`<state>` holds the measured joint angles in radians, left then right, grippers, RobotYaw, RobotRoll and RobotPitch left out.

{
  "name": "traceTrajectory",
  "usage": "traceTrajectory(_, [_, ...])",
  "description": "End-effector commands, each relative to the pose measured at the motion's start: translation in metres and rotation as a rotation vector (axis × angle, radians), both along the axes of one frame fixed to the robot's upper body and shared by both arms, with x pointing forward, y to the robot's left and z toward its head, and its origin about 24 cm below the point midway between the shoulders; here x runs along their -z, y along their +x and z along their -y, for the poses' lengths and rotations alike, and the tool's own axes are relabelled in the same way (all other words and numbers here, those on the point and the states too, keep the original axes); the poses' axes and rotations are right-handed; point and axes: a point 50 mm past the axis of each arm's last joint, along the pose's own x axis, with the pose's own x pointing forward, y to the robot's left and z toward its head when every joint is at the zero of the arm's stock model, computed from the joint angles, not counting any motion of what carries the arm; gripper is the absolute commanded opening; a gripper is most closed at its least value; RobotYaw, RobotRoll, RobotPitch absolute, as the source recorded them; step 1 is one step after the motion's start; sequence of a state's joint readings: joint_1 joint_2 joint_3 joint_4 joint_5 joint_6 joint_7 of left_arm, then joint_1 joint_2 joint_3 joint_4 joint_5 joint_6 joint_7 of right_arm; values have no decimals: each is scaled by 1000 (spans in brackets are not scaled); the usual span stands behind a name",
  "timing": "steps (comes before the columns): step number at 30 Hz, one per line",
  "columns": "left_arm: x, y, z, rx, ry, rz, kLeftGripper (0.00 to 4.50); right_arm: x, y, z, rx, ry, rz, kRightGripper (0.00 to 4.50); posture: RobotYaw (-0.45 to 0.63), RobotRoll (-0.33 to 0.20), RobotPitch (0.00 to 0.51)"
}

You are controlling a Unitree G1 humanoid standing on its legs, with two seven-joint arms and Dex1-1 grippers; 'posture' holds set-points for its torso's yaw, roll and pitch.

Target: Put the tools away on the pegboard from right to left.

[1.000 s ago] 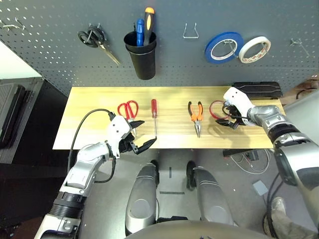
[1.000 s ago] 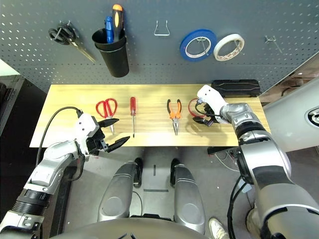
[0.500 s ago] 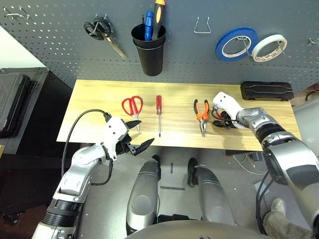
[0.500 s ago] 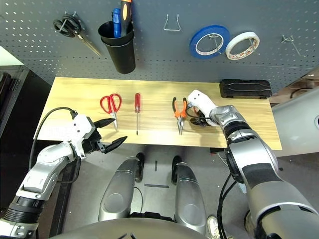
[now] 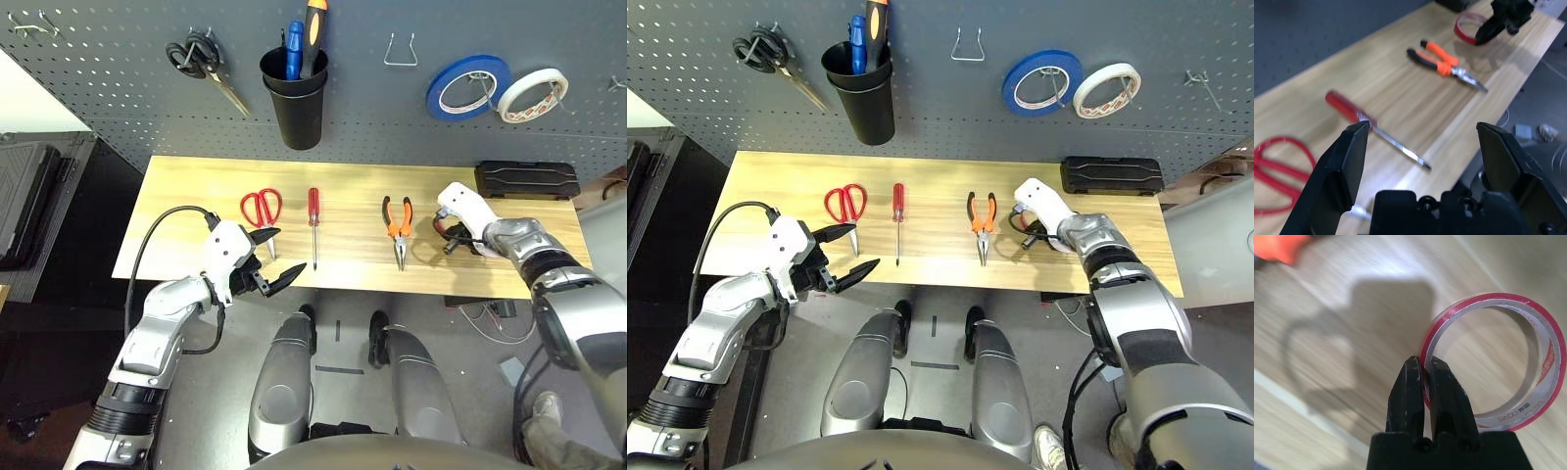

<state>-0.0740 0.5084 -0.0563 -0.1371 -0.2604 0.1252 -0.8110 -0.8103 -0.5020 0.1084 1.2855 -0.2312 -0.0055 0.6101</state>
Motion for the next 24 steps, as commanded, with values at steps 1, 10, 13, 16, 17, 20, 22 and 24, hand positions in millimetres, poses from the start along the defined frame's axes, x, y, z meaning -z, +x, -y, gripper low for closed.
traceTrajectory(1, [-2,-3,5,45,-50,5,4500,5,-9,13,39,9,46,7,309,0,297])
traceTrajectory(10, [-29,-10,25,196,-134,79,4500,-2,-26,28,77,-17,331,7,280,0,273])
traceTrajectory(13, [-41,-13,34,252,-165,107,4500,-4,-35,33,93,-49,415,7,276,0,265])
traceTrajectory(16, [-50,-15,42,295,-185,128,4500,-5,-44,38,127,-60,489,7,274,0,259])
traceTrajectory(17, [-54,-16,44,314,-191,140,4500,-5,-47,41,135,-68,515,7,273,0,257])
traceTrajectory(20, [-65,-18,52,368,-205,177,4500,-5,-58,47,171,-90,603,7,273,0,250])
traceTrajectory(22, [-70,-18,55,400,-210,200,4500,-4,-63,51,197,-109,638,7,273,0,247])
traceTrajectory(24, [-74,-18,58,419,-206,229,4500,-4,-68,56,224,-123,679,7,273,0,243])
